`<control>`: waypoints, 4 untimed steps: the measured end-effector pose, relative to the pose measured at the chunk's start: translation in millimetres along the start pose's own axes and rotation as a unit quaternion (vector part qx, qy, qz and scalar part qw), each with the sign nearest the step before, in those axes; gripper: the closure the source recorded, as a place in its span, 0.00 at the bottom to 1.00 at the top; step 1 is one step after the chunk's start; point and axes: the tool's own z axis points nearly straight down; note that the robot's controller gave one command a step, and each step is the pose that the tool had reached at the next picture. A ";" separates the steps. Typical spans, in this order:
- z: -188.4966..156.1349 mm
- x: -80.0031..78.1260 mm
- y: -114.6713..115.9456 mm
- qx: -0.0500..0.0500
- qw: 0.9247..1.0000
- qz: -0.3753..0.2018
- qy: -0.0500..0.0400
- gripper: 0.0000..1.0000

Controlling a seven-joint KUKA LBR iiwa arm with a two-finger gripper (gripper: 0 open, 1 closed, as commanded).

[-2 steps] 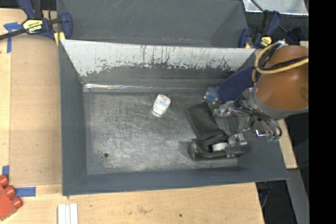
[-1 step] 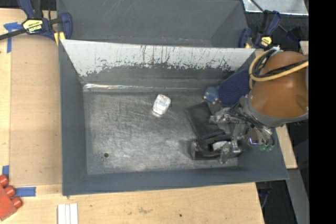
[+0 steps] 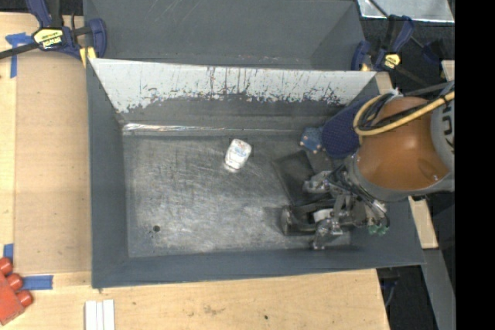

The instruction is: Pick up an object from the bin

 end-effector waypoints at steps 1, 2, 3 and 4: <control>8.0 0.6 -0.4 0.000 0.998 0.059 0.004 0.00; 7.9 2.3 0.1 0.000 0.998 0.059 0.009 1.00; -44.6 1.7 -0.2 0.000 0.998 0.058 0.001 1.00; -118.6 0.4 -0.8 0.000 0.998 0.057 0.000 1.00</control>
Offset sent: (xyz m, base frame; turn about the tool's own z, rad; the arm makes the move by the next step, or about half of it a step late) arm -0.0013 0.0010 -0.0130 0.1220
